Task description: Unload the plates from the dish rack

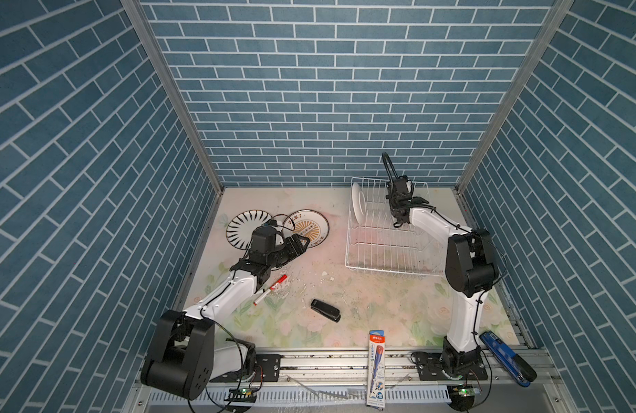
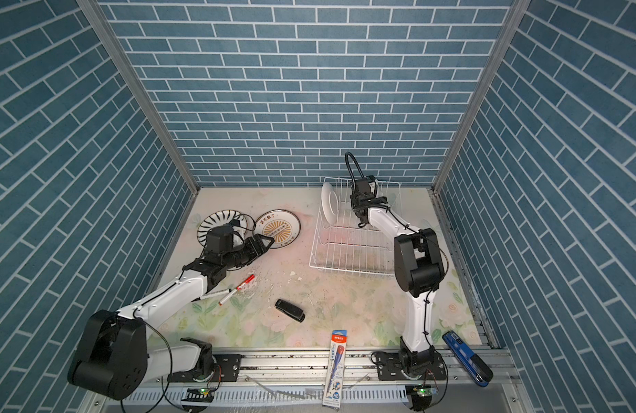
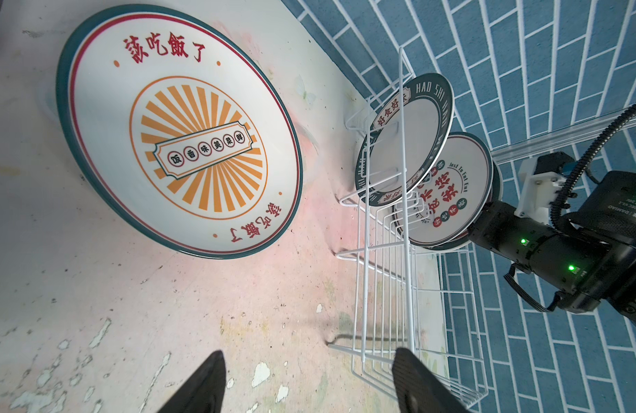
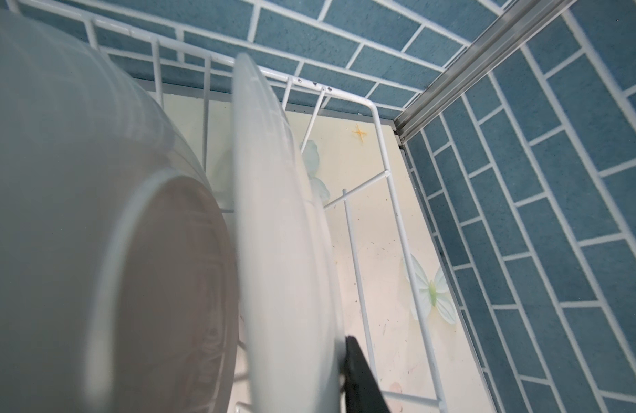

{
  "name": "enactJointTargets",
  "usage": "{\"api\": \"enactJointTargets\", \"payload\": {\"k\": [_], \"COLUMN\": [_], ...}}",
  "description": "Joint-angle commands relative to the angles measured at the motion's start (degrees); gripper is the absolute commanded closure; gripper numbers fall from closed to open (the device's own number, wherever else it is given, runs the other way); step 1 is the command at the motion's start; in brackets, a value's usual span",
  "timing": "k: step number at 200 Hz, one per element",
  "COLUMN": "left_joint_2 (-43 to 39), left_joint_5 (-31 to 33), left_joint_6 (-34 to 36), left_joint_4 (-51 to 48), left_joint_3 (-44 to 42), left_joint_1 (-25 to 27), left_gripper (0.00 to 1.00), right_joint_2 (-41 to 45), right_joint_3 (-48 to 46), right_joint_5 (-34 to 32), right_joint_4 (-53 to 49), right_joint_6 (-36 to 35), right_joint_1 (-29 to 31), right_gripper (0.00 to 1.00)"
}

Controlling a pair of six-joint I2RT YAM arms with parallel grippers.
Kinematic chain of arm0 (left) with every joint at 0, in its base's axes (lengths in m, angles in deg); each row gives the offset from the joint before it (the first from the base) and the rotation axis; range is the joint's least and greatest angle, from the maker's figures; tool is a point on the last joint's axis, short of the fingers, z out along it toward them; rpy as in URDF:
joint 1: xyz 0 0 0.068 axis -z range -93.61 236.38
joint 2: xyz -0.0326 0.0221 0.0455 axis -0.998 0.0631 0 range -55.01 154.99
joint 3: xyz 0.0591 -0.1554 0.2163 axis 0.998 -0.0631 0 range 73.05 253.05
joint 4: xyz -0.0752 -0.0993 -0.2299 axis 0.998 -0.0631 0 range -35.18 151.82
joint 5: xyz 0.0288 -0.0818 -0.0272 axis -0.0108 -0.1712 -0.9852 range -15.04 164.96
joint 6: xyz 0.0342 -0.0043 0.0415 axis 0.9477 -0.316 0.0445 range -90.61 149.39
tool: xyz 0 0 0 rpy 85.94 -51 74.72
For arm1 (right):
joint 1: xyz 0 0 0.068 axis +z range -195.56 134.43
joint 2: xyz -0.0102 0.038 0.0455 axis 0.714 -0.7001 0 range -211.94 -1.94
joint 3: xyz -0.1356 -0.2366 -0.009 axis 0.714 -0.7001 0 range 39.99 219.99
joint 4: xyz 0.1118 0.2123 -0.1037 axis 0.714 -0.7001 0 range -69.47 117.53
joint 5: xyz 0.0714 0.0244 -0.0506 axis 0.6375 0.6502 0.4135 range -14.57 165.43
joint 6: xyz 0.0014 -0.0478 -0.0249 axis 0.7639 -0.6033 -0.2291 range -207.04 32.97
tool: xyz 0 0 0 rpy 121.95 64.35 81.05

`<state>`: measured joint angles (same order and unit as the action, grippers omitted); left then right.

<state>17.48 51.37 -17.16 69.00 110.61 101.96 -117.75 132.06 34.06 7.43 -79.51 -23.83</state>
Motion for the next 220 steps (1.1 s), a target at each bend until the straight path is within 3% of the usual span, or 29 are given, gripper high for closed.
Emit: {"api": "enactJointTargets", "payload": {"k": [1, 220], "left_joint_2": [-0.8, -1.0], "left_joint_5": [0.2, 0.2], "left_joint_6": [0.8, 0.8], "left_joint_4": [0.0, -0.2], "left_joint_3": [-0.9, -0.8], "left_joint_1": [0.2, 0.2], "left_gripper": [0.24, 0.24], "right_joint_2": [1.7, 0.3], "right_joint_3": [-1.2, -1.5], "right_joint_5": [-0.2, -6.4], "right_joint_4": [-0.2, 1.8], "right_joint_6": [0.6, 0.5], "right_joint_1": [0.1, 1.1], "right_gripper": [0.83, 0.98]}}
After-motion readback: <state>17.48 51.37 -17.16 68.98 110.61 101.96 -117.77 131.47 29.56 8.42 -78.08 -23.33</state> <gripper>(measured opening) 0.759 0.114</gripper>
